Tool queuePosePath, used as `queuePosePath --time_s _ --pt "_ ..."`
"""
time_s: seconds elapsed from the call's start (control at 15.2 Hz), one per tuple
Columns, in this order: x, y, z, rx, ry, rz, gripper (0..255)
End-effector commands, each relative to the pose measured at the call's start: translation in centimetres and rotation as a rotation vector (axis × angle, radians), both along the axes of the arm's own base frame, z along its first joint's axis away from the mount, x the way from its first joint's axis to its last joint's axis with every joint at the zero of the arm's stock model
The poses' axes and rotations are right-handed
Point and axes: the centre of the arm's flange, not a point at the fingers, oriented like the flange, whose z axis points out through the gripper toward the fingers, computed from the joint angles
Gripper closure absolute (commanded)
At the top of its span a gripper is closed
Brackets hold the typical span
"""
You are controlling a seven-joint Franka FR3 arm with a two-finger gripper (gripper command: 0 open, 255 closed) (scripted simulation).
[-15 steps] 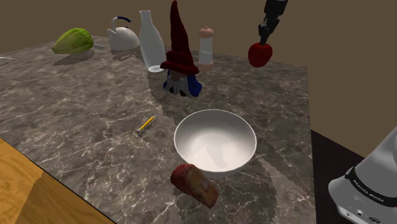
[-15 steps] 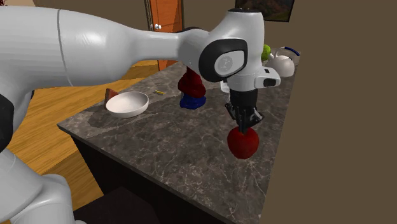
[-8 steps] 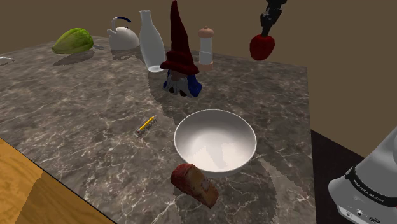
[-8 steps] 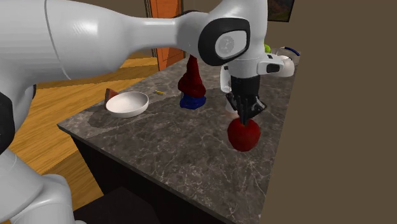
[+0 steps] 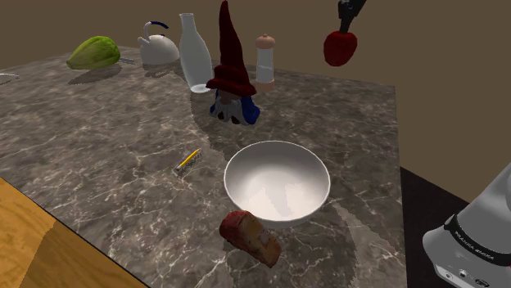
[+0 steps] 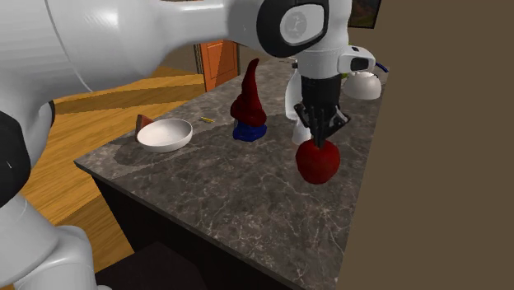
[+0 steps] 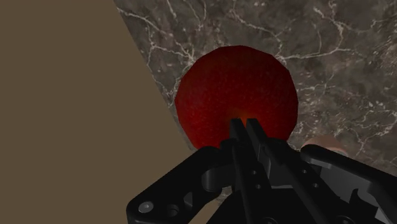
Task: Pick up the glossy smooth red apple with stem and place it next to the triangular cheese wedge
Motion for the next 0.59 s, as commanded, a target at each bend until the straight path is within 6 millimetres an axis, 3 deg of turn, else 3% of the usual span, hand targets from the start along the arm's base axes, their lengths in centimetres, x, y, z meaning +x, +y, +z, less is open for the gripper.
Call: queuePosePath --time_s 0.0,0.53 --pt "0.0 -0.1 1.0 0.000 0.000 0.000 255" --pt "0.0 -0.1 5.2 0.000 0.000 0.000 255"
